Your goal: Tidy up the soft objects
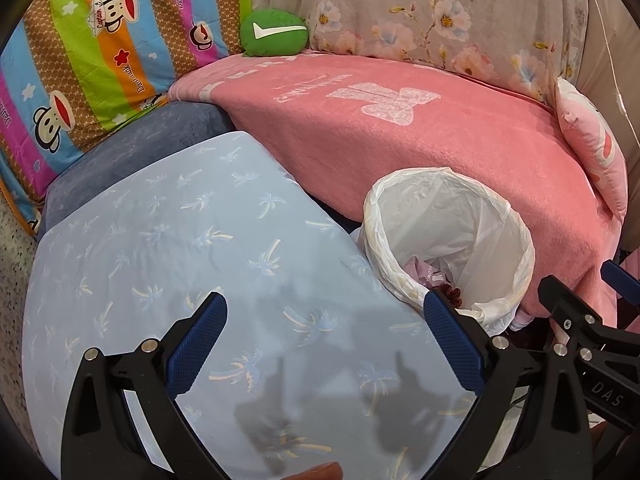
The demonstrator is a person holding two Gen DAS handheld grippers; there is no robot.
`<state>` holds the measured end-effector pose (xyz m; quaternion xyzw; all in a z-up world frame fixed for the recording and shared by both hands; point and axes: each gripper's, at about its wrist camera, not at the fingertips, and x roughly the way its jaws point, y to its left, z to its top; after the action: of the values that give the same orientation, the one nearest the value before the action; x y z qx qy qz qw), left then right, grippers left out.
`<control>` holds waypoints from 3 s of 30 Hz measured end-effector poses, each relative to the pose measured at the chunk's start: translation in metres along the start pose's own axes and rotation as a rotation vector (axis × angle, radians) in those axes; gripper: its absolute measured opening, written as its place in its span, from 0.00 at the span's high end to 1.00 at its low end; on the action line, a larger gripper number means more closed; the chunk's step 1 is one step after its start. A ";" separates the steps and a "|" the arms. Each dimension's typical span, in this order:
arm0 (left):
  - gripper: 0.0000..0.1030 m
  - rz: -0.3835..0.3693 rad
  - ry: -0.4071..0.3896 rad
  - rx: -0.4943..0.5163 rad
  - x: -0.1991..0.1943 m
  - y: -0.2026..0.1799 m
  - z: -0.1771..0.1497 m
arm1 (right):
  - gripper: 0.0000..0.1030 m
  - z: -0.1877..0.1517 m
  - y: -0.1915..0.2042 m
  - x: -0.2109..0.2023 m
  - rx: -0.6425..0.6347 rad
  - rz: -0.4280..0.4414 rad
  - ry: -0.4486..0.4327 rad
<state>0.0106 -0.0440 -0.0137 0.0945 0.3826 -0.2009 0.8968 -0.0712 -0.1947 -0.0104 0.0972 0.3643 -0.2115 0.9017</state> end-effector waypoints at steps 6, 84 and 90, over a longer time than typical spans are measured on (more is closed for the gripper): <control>0.08 0.003 0.013 -0.022 0.003 0.001 -0.001 | 0.04 -0.003 -0.002 0.003 0.001 -0.001 0.004; 0.08 0.036 0.014 -0.008 0.005 -0.004 -0.008 | 0.04 -0.008 -0.010 0.007 0.009 -0.003 0.012; 0.08 0.039 0.009 -0.004 0.005 -0.004 -0.009 | 0.04 -0.007 -0.011 0.007 0.010 -0.003 0.013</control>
<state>0.0063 -0.0461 -0.0236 0.1010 0.3850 -0.1821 0.8991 -0.0758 -0.2040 -0.0207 0.1027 0.3694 -0.2139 0.8985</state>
